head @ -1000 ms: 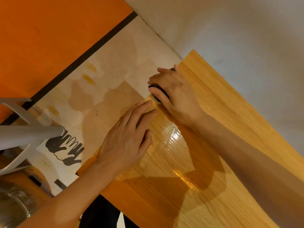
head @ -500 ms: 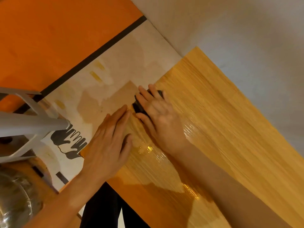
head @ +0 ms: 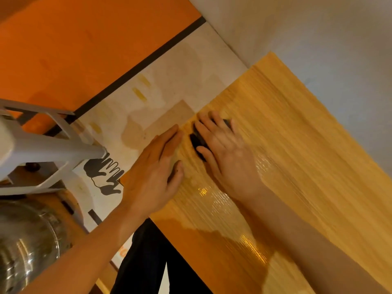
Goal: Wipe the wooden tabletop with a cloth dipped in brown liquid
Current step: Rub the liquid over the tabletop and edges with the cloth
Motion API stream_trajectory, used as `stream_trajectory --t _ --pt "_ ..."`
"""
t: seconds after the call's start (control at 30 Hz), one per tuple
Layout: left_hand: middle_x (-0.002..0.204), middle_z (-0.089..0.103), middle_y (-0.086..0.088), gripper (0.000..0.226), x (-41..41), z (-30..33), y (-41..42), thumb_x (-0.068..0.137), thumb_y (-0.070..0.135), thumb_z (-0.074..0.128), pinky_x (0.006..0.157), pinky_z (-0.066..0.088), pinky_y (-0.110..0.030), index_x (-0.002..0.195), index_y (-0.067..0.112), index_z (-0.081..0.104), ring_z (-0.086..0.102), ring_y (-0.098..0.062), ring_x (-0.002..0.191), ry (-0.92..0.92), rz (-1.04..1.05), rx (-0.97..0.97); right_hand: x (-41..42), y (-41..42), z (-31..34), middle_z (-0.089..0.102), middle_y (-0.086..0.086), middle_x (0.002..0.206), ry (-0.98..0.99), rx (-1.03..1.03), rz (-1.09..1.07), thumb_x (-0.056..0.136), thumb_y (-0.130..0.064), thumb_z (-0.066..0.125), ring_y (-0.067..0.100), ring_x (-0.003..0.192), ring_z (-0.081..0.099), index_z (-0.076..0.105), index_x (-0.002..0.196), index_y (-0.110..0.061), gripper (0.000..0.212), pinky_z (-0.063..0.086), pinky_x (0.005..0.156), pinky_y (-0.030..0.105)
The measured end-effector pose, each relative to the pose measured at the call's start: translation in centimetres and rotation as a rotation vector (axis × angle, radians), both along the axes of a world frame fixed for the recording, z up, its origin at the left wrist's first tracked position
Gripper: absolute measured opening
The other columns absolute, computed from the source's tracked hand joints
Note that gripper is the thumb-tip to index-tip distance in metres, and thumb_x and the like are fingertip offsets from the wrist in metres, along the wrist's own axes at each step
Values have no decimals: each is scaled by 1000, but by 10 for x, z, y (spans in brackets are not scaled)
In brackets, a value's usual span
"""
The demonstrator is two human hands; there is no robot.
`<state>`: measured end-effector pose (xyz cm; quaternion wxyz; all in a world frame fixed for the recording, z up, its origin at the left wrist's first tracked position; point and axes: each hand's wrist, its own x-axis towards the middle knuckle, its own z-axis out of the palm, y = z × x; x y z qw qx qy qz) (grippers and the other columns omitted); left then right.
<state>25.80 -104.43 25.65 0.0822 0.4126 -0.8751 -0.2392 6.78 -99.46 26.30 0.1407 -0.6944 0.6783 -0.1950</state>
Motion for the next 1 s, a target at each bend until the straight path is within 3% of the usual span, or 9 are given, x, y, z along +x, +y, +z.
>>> stream_trajectory --t 0.07,0.2,0.3,0.43,0.53,0.67,0.77,0.9,1.0 --pt "161 33 -6 57 0 0 0 101 29 46 115 35 -31 153 7 37 40 -21 144 -8 6 -10 -42 -17 1 42 7 151 53 6 -21 103 -32 36 24 145 27 46 142 -9 47 11 121 42" --pt "161 34 -7 57 0 -1 1 101 28 45 114 41 -36 154 7 36 41 -20 144 -5 5 -38 -122 -45 0 42 10 150 -36 5 -491 101 -24 36 33 144 26 46 138 -10 41 9 118 43" --pt "160 36 -8 57 0 -2 2 100 28 46 110 46 -39 153 5 39 41 -21 143 9 14 -54 -74 -33 -5 42 10 149 -84 -1 -747 102 -25 36 31 143 28 48 138 -8 41 15 119 52" --pt "160 36 -8 57 0 -4 2 100 26 48 111 46 -43 152 4 40 40 -21 143 51 4 -56 33 28 5 28 5 158 -25 50 -341 105 -29 36 21 150 13 36 148 -10 47 7 123 40" --pt "161 36 -5 56 2 -5 2 101 24 49 110 47 -43 153 6 39 43 -22 143 87 7 -37 -8 40 8 28 2 158 57 82 -164 104 -34 35 19 150 15 35 149 -13 49 9 123 39" --pt "159 37 -5 55 2 -5 1 101 25 47 104 44 -26 152 5 39 48 -19 136 115 -1 -32 -86 32 1 33 8 156 1 48 -682 103 -29 34 25 149 18 37 147 -9 48 11 122 47" --pt "158 37 -7 57 2 -7 2 101 25 46 106 42 -29 152 4 38 48 -22 136 119 2 -30 -42 33 -3 30 7 157 -127 11 -920 103 -27 36 26 149 14 36 148 -8 49 10 121 47" --pt "158 38 -10 55 4 -10 1 100 20 48 112 41 -37 151 3 39 45 -25 141 137 -17 -51 69 74 10 26 3 159 -87 74 -403 104 -29 35 18 151 8 33 150 -11 49 4 124 39" --pt "162 33 -10 57 5 -9 0 101 24 46 116 38 -45 154 4 36 39 -25 145 135 -45 -4 32 79 13 28 2 158 -9 108 -137 103 -29 37 18 150 13 34 149 -11 49 11 123 45"
